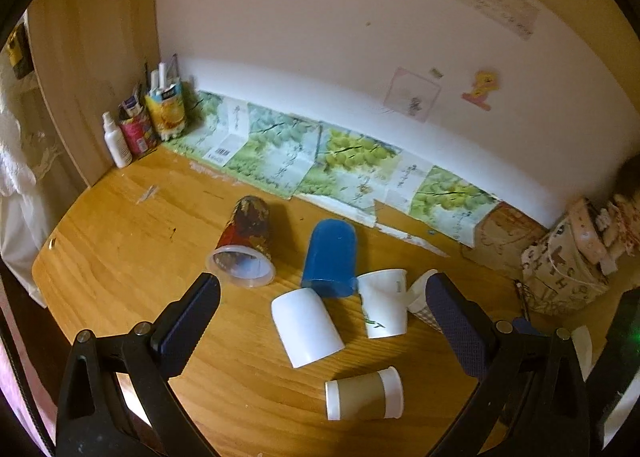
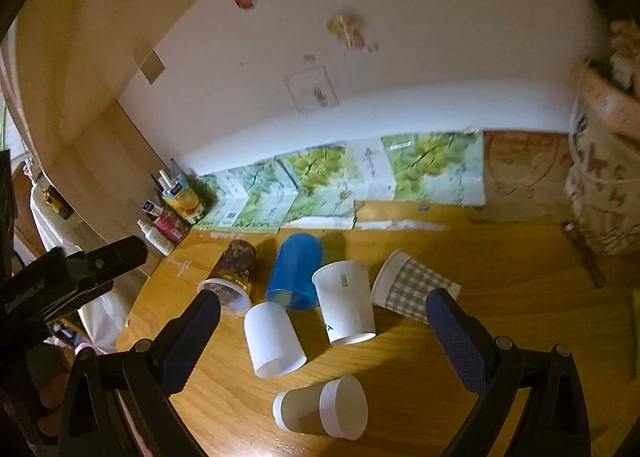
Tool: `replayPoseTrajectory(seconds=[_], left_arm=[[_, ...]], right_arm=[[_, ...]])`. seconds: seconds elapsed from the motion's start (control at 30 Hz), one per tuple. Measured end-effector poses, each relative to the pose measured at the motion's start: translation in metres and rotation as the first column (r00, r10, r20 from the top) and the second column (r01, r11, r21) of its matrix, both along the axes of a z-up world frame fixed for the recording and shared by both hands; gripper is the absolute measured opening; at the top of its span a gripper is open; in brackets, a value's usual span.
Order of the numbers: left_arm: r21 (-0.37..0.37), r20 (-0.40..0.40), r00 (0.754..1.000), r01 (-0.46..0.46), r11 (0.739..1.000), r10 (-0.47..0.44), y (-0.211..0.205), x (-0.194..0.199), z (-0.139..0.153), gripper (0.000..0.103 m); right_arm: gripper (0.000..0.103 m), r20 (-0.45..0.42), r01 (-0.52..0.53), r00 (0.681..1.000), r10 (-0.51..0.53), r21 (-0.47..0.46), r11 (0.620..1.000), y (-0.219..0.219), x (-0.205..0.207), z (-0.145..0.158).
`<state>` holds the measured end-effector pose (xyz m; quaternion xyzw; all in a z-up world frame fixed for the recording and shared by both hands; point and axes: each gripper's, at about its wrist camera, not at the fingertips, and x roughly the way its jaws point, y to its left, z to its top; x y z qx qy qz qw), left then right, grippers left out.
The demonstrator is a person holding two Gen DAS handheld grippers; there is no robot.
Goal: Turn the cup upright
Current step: 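Lower the right gripper over the white panda-print cup and close on it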
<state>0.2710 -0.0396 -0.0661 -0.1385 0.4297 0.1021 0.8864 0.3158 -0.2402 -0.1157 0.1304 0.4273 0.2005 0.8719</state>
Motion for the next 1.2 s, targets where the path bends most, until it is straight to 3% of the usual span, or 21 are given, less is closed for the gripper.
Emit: replayPoseTrajectory(seconds=[0.53, 1.2], left_arm=[[-0.005, -0.122, 0.984, -0.132, 0.991, 0.13, 0.027, 0.001, -0.036, 0.102], [-0.009, -0.204, 0.965, -0.167, 0.986, 0.162, 0.035, -0.002, -0.06, 0.102]], right_arm=[[0.103, -0.167, -0.076, 0.983, 0.075, -0.003, 0.997, 0.031, 0.063, -0.069], [0.1, -0.332, -0.083, 0.941, 0.067, -0.033, 0.996, 0.048, 0.09, -0.123]])
